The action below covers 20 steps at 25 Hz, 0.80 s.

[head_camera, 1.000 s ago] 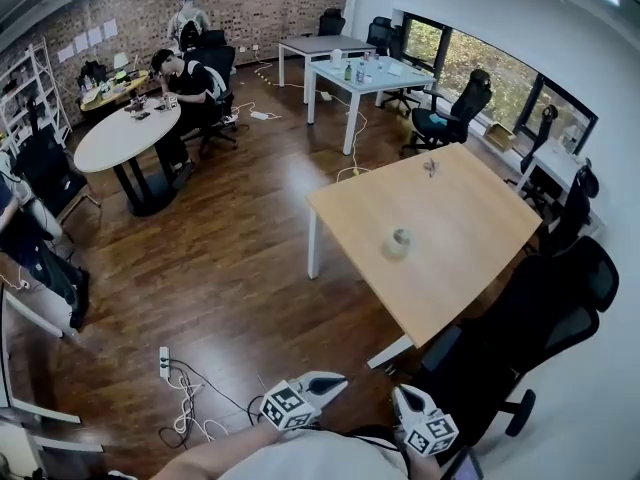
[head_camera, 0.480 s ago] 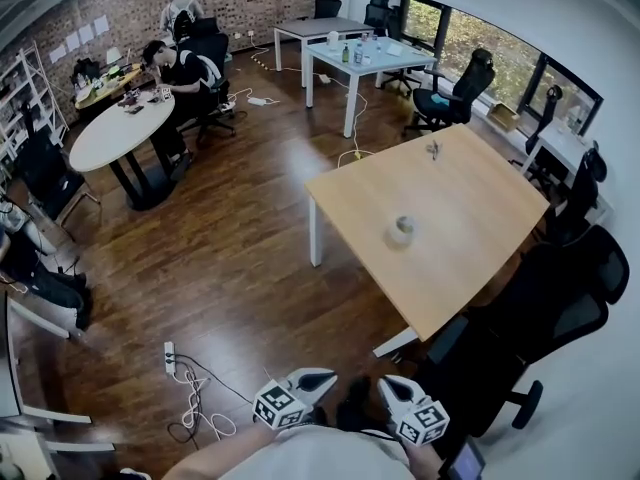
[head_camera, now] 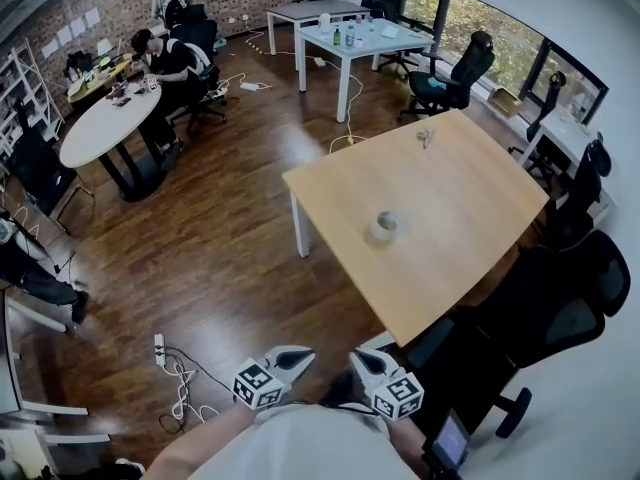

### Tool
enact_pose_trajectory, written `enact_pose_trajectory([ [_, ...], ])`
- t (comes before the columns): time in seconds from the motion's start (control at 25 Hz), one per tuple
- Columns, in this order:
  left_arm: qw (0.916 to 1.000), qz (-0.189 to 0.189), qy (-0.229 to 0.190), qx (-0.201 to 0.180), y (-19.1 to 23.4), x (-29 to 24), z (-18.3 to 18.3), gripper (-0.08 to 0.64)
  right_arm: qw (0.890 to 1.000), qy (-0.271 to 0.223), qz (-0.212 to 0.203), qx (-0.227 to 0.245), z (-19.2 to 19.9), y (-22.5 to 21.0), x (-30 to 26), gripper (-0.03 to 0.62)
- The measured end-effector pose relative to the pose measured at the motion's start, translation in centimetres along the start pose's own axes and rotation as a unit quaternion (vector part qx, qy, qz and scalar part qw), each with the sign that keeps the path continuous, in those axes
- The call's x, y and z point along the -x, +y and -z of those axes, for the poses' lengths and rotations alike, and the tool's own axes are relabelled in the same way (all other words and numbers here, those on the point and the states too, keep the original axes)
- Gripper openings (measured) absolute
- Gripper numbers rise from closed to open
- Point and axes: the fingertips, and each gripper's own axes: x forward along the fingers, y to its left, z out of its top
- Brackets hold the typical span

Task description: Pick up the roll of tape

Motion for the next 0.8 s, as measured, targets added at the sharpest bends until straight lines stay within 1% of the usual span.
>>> enact_pose_trajectory([
  [0.2, 0.9999, -0.007, -0.004, -0.010, 1.2, -3.4, -2.7, 0.005, 1.000, -0.001, -0.016, 0.008, -1.7, -3.6, -0.9, 0.008],
  [0.48, 0.9998, -0.016, 0.004, -0.014, 1.5, -7.2, -4.2, 0.006, 0.999, -0.017, -0.043, -0.027, -3.9, -6.9, 0.2, 0.008],
  [0.64, 0.9997, -0.010, 0.003, -0.022, 1.6, -9.3, -5.2, 0.006, 0.999, -0.021, -0.037, -0.033, -4.3, -9.1, 1.0, 0.008],
  [0.8, 0.9996, -0.002, 0.008, -0.028, 1.6, -9.9, -6.0, 0.006, 0.999, -0.024, -0.026, -0.027, -5.0, -9.9, 1.6, 0.008],
])
